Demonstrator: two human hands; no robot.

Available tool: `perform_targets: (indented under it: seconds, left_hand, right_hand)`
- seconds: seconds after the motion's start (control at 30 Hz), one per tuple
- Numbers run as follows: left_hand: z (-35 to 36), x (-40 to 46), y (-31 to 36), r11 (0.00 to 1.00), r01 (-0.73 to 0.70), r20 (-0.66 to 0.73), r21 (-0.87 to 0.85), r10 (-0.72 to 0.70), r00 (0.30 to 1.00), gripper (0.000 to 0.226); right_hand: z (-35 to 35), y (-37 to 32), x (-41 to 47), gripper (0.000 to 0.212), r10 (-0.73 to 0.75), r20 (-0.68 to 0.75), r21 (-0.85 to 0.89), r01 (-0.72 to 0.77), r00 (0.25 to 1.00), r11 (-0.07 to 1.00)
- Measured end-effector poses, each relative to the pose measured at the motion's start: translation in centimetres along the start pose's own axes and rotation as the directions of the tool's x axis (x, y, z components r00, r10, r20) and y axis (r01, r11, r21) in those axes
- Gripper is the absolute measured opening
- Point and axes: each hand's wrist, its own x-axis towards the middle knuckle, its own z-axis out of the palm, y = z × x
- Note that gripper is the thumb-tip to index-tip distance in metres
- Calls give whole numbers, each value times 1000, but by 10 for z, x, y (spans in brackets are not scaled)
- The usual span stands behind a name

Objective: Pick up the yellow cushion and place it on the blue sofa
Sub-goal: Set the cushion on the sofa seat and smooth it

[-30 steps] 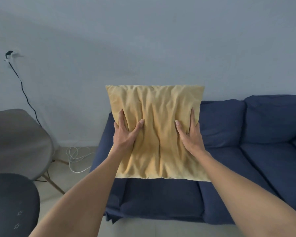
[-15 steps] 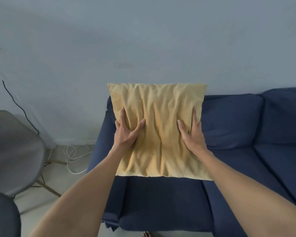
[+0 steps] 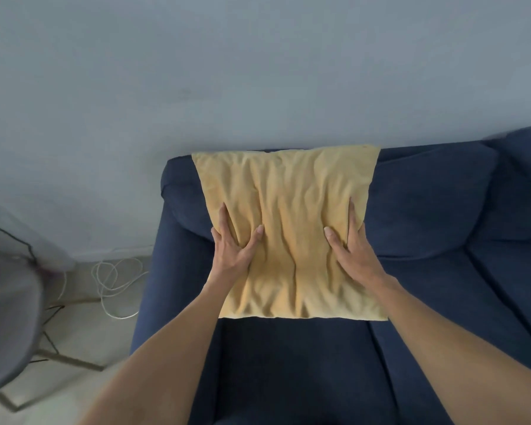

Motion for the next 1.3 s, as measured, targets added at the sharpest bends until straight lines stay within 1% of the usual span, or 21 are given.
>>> perform_targets:
  seconds: [0.07,0.17,0.27,0.37,0.43,0.63,0.77,0.9,0.97,1.03,1.07,1.13,1.2,1.27,1.3]
  left_hand:
    - [9,8,-17,999,36,-32,-7,-36,999,102]
    - [21,19,-46,997,74,-78,6,-73,994,99]
    - [36,31,-74,993,112,-94,21,-110,989,104]
    - [52,40,-99,992,126,-98,25,-123,988,109]
    - [62,45,-115,990,139,-86,29,-136,987,111]
    - [96,46,-170,985,171,-54,34,-169,984,102]
    - [107,42,-206,984,177,-42,20,-176,983,104]
    - [110,42,-241,978,206,5,23,-206,979,108]
    - [107,44,-249,976,202,39,75,-206,978,108]
    - [100,47,-255,956,261,76,136,-273,959,107]
    - [96,48,-256,945,287,77,159,-302,950,107]
    - [89,52,-252,929,294,49,224,-312,949,105]
    - [84,57,-247,910,244,-9,334,-256,967,98]
    - [80,66,-241,865,146,-77,479,-124,989,87]
    - [79,73,-236,841,94,-88,533,-56,995,83]
  right_hand:
    - [12,12,14,85,16,38,5,-16,999,1000]
    - [31,37,32,85,-9,89,7,8,996,1000]
    - [50,66,47,85,-27,132,-7,28,991,1000]
    - [66,90,54,83,-17,133,-1,17,991,1000]
    - [76,107,55,81,-10,137,3,10,991,1000]
    - [112,167,43,80,11,147,24,-15,989,1000]
    - [131,198,39,79,18,169,-7,-17,986,1000]
    - [144,222,33,81,66,183,-4,-66,981,998]
    - [143,229,31,82,107,170,-55,-99,980,994]
    - [140,237,29,83,174,193,-156,-144,966,977]
    - [138,240,29,83,190,201,-212,-147,961,966]
    - [136,244,30,85,157,170,-309,-99,973,946]
    - [135,243,35,88,80,91,-360,-42,993,932]
    - [133,235,47,86,-7,12,-398,11,1000,917]
    - [132,230,57,85,-47,-16,-435,36,999,900]
